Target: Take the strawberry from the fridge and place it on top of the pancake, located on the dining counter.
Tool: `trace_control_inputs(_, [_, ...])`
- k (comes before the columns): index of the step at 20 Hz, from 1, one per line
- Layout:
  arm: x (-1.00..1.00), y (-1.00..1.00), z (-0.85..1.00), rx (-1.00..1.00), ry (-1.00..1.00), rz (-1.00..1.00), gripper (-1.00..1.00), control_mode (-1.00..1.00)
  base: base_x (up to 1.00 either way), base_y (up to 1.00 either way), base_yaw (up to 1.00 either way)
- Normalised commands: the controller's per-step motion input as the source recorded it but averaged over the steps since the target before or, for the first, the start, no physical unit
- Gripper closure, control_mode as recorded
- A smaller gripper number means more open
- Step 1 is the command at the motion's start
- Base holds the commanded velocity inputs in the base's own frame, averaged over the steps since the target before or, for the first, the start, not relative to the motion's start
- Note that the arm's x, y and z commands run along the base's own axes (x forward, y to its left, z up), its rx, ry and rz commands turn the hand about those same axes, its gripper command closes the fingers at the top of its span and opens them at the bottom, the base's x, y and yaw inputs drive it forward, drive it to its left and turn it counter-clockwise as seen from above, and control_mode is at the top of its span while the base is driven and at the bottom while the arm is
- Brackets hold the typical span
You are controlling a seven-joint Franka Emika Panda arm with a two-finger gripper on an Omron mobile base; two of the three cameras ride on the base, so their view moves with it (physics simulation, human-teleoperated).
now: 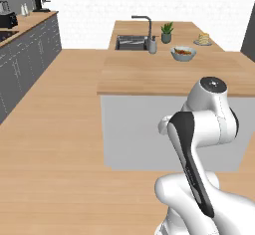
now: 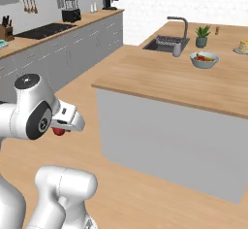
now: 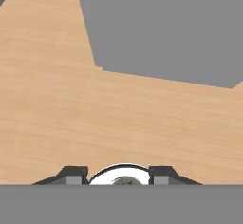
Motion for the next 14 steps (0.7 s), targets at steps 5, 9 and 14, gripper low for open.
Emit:
trace_control_inputs(5, [0.0,0.0,0.0,0.0,0.0,0.0,1.0,1.0,0.04,-1.0,-0.41])
trace_control_inputs(9, [0.0,0.0,0.0,0.0,0.0,0.0,1.0,1.0,0.33,-1.0,-0.22])
trace_control_inputs(14, [0.0,0.0,0.0,0.0,0.0,0.0,1.0,1.0,0.15,-1.0,0.01])
